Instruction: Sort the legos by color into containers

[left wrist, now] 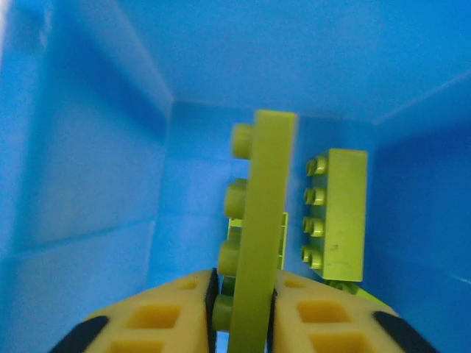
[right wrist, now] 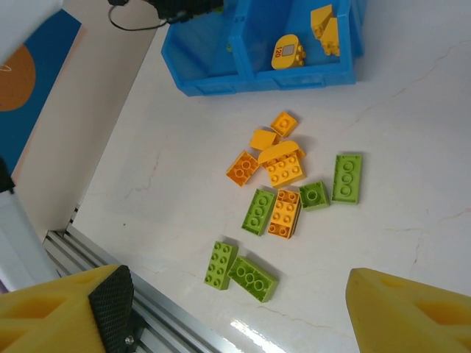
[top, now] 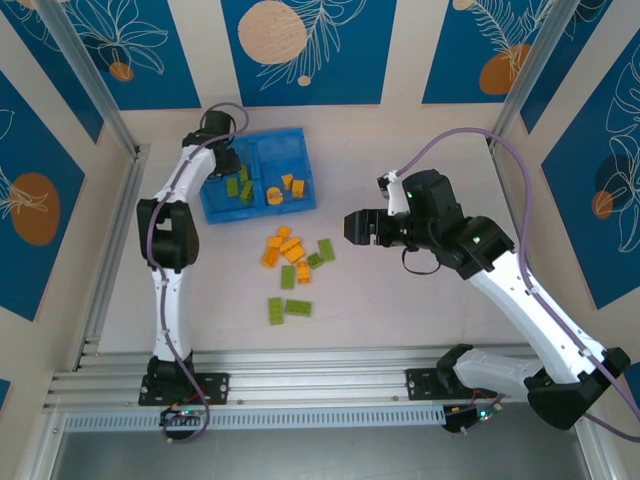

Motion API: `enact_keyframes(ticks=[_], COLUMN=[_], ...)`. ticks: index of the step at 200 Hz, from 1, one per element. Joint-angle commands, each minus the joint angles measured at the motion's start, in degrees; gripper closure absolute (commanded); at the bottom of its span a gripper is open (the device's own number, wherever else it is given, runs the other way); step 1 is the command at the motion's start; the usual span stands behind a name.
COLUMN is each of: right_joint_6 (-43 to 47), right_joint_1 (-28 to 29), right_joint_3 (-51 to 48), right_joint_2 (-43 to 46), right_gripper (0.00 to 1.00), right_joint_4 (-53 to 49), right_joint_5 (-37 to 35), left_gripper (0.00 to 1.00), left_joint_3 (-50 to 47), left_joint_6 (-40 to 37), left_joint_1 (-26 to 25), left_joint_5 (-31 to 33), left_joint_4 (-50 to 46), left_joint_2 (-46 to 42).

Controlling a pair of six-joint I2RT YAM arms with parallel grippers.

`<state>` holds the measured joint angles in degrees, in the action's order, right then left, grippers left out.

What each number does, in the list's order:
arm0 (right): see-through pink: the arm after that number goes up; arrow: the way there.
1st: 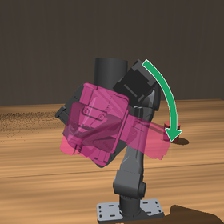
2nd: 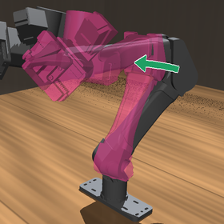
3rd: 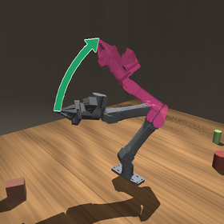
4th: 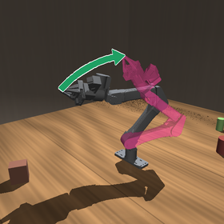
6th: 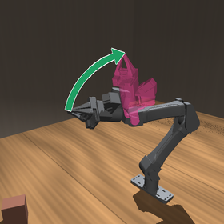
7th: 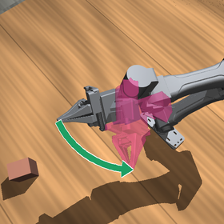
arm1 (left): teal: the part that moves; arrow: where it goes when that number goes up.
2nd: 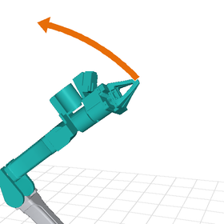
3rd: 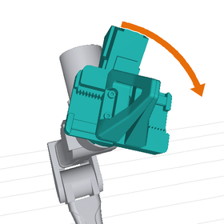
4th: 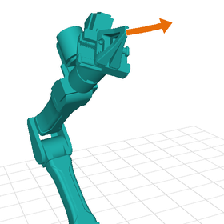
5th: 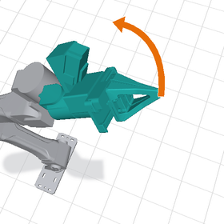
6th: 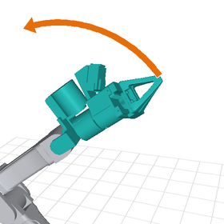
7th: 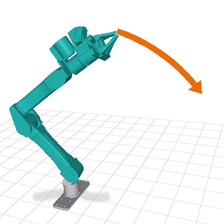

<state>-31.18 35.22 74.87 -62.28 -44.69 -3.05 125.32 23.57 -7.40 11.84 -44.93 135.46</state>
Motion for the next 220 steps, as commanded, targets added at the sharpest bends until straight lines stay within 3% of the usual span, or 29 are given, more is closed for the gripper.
enact_keyframes(ticks=[1, 29, 62, 105, 141, 178, 220], right_joint_6=[-1.74, -1.96, -2.00, -2.82, -2.13, -5.41, -17.80], right_joint_1=[-0.24, -0.24, -0.24, 0.05, 1.72, 5.64, 8.82], right_joint_3=[-1.05, -1.49, -2.37, -0.82, 2.95, 10.52, 20.66], right_joint_2=[2.45, 3.04, 1.55, -6.32, -16.44, -29.47, -45.42], right_gripper=[0.21, 0.21, 0.20, 0.20, 0.20, 0.22, 0.24], right_joint_4=[-1.39, -1.54, 0.47, 3.12, 4.67, 3.82, 2.62], right_joint_5=[-0.99, -1.34, -1.30, 2.18, 4.19, 4.01, 7.59], left_gripper=[0.70, 0.65, 0.64, 0.65, 0.64, 0.55, 0.48], left_joint_3=[2.83, 2.50, -2.60, -24.32, -43.07, -53.66, -58.20], left_joint_6=[3.29, 2.97, 2.32, 0.51, -7.18, -18.83, -21.61], left_joint_1=[0.55, 0.56, 0.51, -0.14, -3.05, -8.19, -16.25], left_joint_5=[-1.56, -3.25, -7.69, -19.20, -26.72, -31.50, -27.39], left_joint_4=[-2.99, -3.40, -1.68, 8.08, 12.32, 3.94, -6.53], left_joint_2=[0.36, -2.20, -11.43, -35.84, -57.16, -72.64, -80.79])
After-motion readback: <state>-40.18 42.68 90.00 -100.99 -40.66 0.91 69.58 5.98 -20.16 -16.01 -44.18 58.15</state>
